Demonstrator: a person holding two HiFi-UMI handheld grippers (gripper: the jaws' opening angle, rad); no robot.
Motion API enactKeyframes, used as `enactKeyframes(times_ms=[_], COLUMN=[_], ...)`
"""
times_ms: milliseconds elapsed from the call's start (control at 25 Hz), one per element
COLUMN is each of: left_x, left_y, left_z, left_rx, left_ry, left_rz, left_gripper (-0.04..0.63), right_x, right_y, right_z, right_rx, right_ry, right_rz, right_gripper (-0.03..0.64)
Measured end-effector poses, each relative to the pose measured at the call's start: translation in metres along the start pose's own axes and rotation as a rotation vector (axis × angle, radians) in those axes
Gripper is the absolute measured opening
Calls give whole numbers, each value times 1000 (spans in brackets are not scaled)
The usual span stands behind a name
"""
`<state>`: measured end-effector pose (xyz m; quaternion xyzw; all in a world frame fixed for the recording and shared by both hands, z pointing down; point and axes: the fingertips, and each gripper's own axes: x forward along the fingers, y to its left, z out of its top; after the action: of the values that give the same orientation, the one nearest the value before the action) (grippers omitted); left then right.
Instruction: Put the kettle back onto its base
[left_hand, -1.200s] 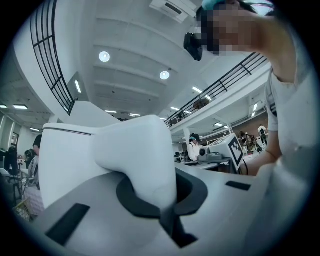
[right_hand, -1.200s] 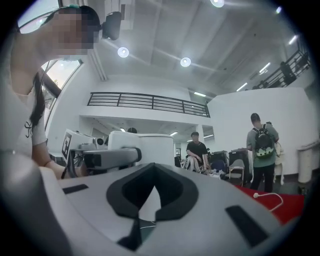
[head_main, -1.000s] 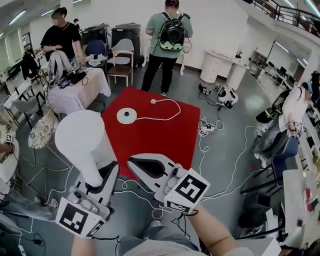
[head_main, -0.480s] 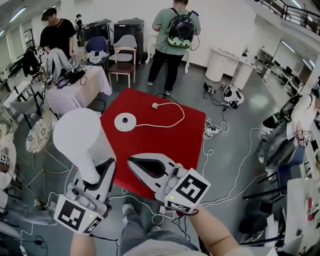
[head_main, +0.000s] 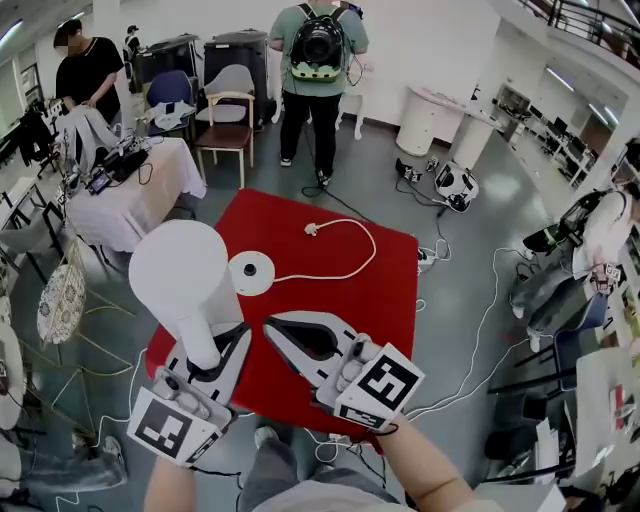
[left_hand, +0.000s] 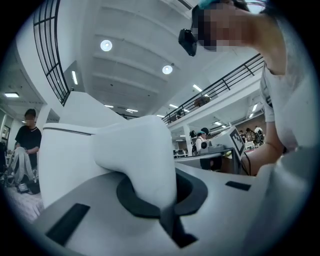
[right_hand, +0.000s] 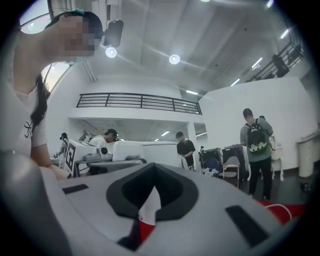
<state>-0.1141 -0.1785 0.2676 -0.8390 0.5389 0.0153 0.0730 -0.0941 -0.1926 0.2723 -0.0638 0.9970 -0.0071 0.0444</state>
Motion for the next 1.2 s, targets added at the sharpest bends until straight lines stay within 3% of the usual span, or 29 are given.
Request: enactKeyframes(times_ms=[200,680,1200], left_x=[27,88,135], left_y=[35,84,94], left_z=[-37,-119,-172], left_rx=[24,-85,-114], left_ry=[13,26,39], left_rz=[-116,-285,-367], left_gripper=[6,6,6], right_x=[29,50,50], right_y=[-40,-105,-136], right_z=[-19,-64,-99], right_rx=[16,50,71], right_ry=[6,69,118], right_rz=[-94,-264,-344], right_gripper=[5,5,5])
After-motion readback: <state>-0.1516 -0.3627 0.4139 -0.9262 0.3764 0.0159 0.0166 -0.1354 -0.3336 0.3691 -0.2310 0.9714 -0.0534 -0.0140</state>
